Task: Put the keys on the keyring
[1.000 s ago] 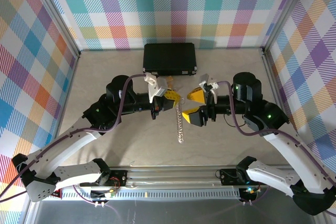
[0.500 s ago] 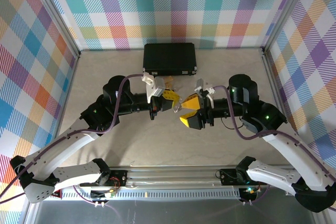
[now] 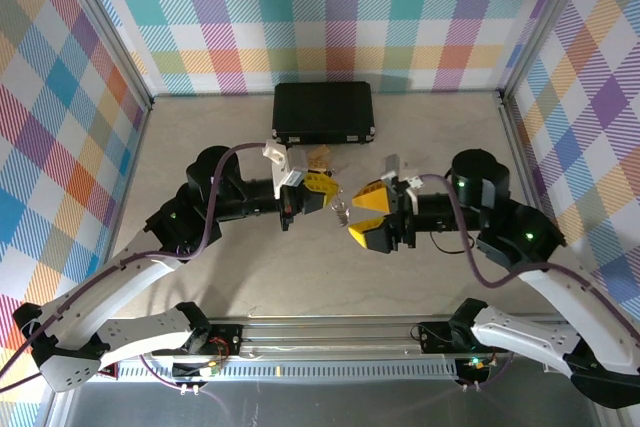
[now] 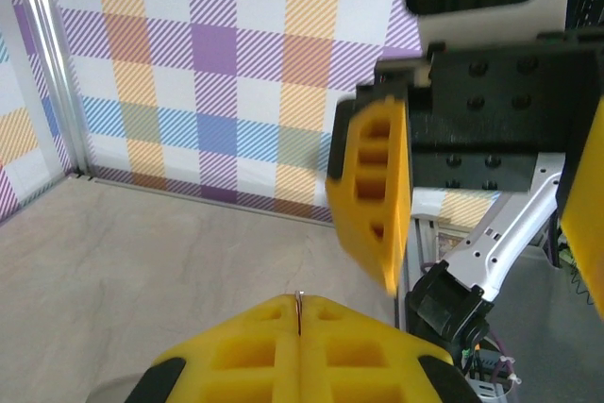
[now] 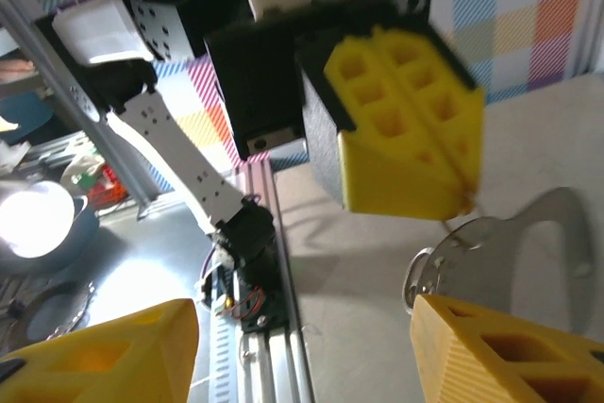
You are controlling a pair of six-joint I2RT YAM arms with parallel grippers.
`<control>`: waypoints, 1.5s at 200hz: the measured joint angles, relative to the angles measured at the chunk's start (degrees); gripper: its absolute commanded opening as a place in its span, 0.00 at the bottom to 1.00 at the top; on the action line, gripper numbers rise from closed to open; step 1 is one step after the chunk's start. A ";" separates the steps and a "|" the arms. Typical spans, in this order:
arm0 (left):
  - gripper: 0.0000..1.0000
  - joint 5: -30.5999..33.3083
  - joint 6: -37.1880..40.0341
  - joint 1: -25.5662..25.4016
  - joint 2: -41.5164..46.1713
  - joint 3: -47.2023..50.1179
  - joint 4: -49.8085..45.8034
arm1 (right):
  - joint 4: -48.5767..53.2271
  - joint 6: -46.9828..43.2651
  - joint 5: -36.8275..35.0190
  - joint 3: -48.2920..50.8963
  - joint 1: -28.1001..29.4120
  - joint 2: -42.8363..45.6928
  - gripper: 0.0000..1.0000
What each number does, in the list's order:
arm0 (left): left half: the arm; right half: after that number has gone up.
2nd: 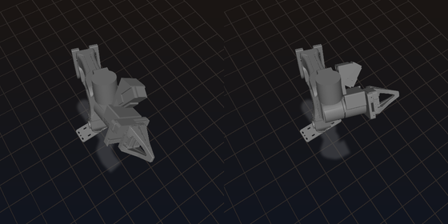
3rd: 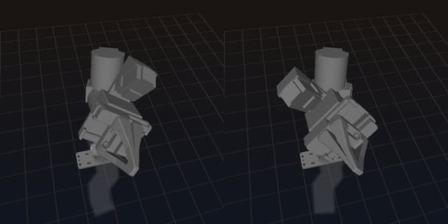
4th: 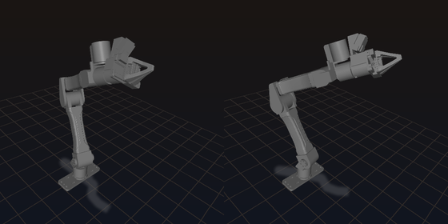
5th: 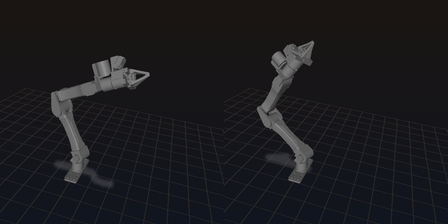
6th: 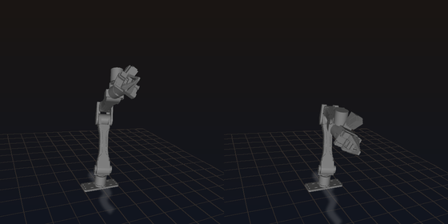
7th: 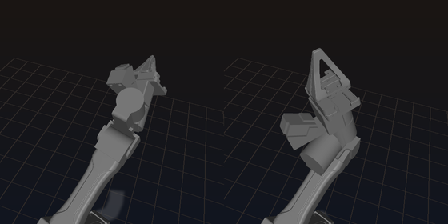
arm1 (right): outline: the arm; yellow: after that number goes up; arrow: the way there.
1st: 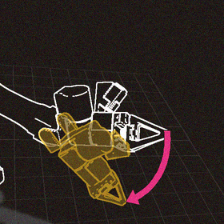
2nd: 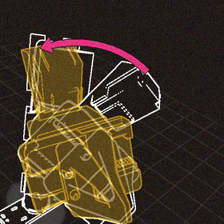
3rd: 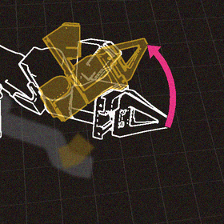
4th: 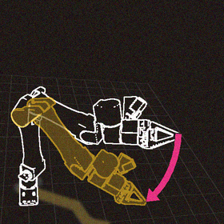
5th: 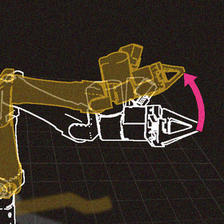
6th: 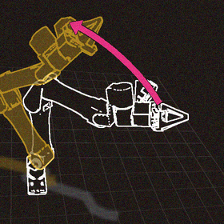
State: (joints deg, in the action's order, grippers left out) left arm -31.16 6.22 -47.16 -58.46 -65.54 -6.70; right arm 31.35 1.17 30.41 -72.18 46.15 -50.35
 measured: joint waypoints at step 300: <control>0.00 -8.87 -1.68 0.00 2.27 -1.05 2.19 | -7.61 1.16 4.00 -1.97 0.07 -5.81 0.26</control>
State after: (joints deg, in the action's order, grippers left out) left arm -40.03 4.54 -47.16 -56.18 -66.59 -4.51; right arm 23.75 2.33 34.41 -74.15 46.22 -56.16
